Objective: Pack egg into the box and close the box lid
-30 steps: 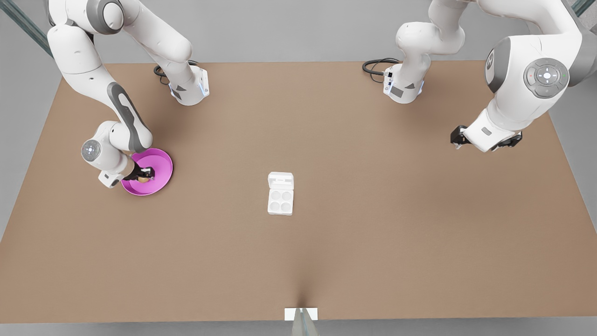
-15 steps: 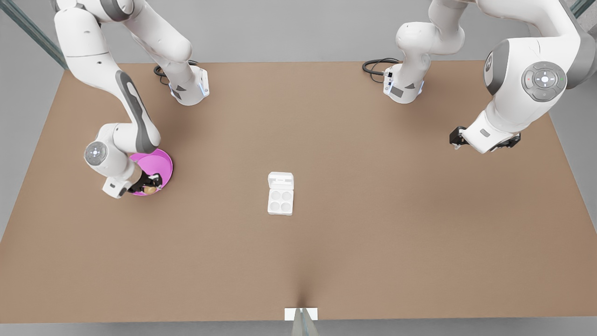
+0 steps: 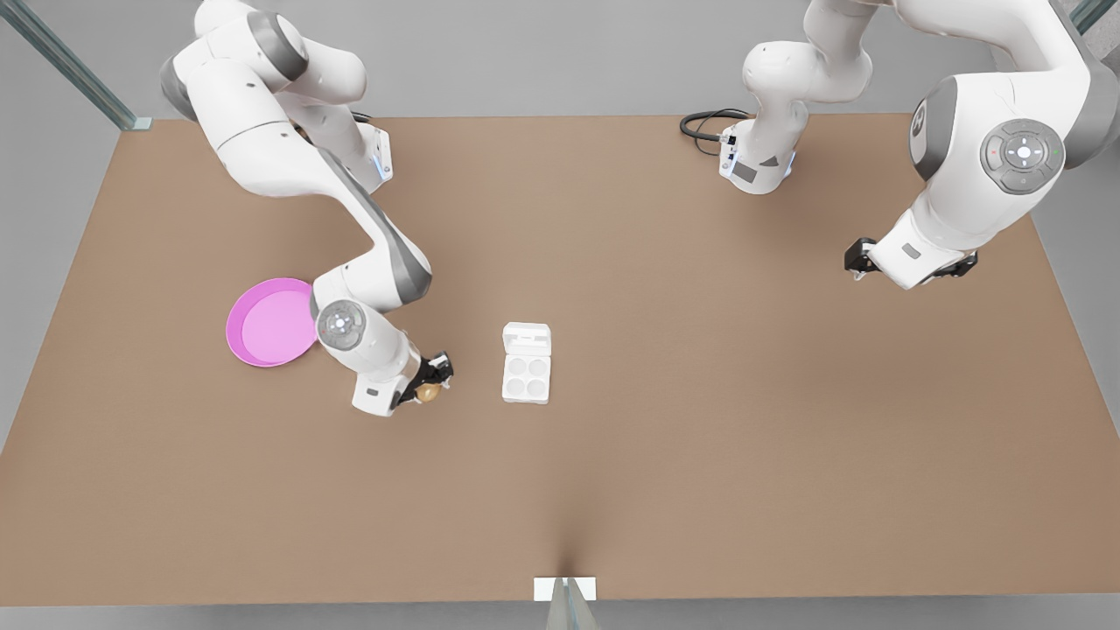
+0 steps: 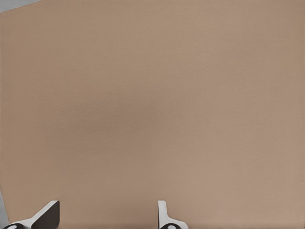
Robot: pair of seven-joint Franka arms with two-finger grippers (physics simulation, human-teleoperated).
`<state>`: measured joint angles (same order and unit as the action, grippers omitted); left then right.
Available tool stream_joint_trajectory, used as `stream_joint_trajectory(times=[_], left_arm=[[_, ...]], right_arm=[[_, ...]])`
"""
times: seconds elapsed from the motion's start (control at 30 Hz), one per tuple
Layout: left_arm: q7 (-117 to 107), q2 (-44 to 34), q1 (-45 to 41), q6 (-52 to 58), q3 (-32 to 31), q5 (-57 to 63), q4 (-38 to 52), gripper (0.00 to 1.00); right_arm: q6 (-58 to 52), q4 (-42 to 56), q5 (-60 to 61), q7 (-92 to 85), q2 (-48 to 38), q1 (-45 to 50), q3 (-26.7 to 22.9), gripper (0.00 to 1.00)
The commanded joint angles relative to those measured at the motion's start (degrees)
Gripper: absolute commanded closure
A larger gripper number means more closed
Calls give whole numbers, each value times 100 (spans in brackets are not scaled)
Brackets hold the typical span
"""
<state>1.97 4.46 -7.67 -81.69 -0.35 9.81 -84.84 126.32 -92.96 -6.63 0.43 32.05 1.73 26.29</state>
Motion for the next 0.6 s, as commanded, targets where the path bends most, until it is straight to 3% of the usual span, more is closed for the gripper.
stream_joint_trajectory(times=[0.0,0.07,0.1,0.57], left_arm=[[-4,-6,-7,4,0,3,3,0],[-4,-6,-7,31,0,3,3,0],[-4,-6,-7,31,0,3,3,0],[-4,3,-7,22,0,3,3,0]], right_arm=[[-485,331,-58,3051,152,494,-177,46],[-529,832,12,3587,434,1567,-967,46],[-520,885,21,3885,504,1848,-1082,46],[-301,1034,48,4659,952,2596,-1302,46]])
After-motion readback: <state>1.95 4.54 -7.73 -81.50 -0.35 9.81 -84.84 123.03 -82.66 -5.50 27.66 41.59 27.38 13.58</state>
